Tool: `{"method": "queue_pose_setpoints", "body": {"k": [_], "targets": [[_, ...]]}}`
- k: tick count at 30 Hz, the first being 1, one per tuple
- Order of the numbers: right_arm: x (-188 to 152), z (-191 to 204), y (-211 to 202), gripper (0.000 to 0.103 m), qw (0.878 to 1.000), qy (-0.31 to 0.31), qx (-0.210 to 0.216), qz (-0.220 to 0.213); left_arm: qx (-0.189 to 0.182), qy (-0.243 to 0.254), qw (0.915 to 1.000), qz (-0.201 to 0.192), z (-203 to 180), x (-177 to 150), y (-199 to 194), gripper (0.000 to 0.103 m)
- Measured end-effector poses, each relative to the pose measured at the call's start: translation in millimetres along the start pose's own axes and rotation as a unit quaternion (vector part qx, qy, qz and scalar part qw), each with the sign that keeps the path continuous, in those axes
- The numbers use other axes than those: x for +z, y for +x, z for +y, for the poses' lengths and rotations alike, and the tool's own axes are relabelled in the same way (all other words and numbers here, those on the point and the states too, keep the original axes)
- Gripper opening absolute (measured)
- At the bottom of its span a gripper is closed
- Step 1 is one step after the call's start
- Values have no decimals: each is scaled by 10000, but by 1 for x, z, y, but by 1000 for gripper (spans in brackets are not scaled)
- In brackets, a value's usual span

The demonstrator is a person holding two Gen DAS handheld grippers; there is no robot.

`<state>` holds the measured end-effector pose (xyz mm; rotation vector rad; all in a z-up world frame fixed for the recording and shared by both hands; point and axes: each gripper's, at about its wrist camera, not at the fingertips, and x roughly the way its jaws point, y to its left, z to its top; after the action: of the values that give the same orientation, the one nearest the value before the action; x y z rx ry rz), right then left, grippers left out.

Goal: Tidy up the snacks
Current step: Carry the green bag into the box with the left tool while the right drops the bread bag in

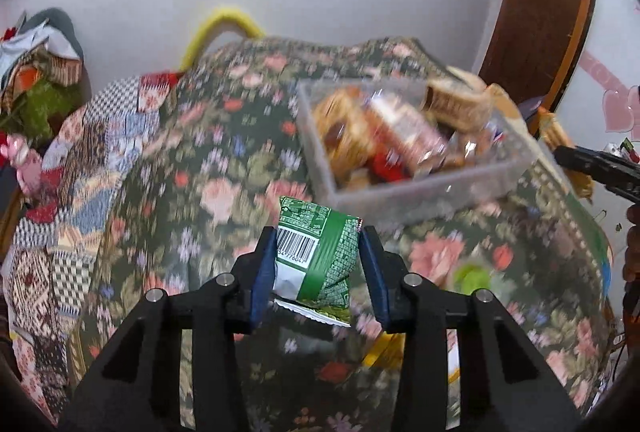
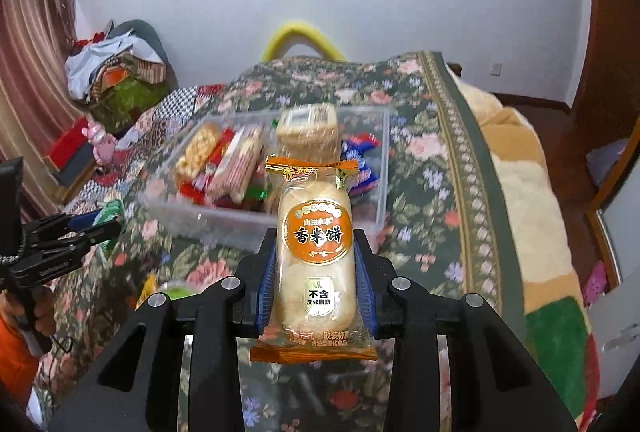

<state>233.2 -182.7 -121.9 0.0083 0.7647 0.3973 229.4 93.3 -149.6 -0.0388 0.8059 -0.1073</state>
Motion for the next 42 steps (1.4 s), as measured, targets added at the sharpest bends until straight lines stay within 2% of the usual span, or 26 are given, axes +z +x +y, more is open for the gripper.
{"method": "queue_pose_setpoints", "body": {"k": [1,11,19,25,28,29,33,35,42], "targets": [[3,-1,1,32,10000,9,-13,-30,-55,4,10000,-42,-3,6,0,37],[32,-9,27,32,9997,99,-147,-169,-297,218,9989,-299,-41,55,24,37],[43,-10,49,32,9995,111,-264,-116,-352,77,9992,-169,-52,86,63,37],[42,-12,56,33,9994,121,-327,1,-341,10,9994,-32,-53,90,82,41],[40,-13,58,36,9994,80,-310,109,-334,48,9994,-79,-54,89,80,53],[40,-13,58,40,9994,77,-304,130,-329,49,9994,-106,-54,88,78,55],[38,-11,48,55,9994,33,-323,98,-365,40,9992,-157,-54,87,66,59],[38,-9,43,59,9995,21,-318,65,-339,45,9992,-222,-53,86,55,62],[34,4,13,62,9998,-131,-152,-50,-293,93,9989,-359,-47,73,16,68]]}}
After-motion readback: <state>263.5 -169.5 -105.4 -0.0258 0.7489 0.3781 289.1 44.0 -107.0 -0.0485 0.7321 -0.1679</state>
